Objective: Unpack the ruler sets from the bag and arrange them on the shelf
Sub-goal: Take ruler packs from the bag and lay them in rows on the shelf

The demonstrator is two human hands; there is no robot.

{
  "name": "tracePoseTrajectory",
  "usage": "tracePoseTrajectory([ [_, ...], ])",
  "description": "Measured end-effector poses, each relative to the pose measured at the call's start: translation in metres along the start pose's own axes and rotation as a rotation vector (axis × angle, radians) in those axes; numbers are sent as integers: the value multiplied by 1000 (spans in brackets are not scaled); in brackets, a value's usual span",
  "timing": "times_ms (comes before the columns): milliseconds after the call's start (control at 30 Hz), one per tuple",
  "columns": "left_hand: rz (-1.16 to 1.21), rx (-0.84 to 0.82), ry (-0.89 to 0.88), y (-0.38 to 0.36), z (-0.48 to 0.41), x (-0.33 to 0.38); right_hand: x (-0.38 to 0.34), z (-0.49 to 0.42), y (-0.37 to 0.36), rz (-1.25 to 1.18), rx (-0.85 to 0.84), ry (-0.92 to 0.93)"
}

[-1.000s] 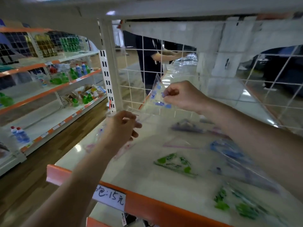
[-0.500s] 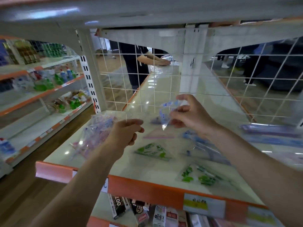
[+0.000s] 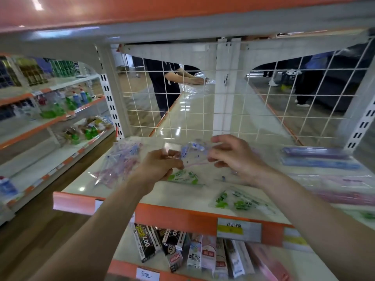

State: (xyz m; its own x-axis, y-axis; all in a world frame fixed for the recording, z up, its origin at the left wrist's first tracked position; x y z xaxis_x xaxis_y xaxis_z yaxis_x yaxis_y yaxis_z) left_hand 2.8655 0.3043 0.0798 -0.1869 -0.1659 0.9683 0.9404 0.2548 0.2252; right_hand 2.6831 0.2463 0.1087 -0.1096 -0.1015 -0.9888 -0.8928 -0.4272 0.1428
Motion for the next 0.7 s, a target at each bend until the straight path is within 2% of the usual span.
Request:
tracePoseTrajectory([
  [133,-124,-75,34,4,3,-4,-8,16,-33,528,-204,138],
  [233,-118,-74,52,5,4,-9,-19,23,-48,875,-149,326],
  [333,-141,-20,36,12,6,-12,-19,27,-59,1087,-164,434],
  [400,-168,46,20,20,7,-12,-12,28,-63,1089,-210,405],
  [533,-185,175,-9,41,7,-15,1,32,-69,858,-297,258],
  [700,-138,207,-51,44,6,-15,14,35,-76,912,-365,222],
])
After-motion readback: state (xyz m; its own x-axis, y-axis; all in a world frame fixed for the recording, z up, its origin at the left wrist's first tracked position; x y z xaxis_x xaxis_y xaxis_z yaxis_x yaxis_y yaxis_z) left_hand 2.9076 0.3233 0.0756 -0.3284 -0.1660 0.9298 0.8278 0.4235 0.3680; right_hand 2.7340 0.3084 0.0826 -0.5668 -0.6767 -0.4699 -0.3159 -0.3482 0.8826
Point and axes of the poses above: each hand's wrist, its own z-axis away from the middle knuckle, its own y-axis out of the back of the hand, x = y × z, the point moved 9 cm from there along -z, towards the middle knuckle, and after that the axes turned 3 degrees about -z, right-handed, at the moved point
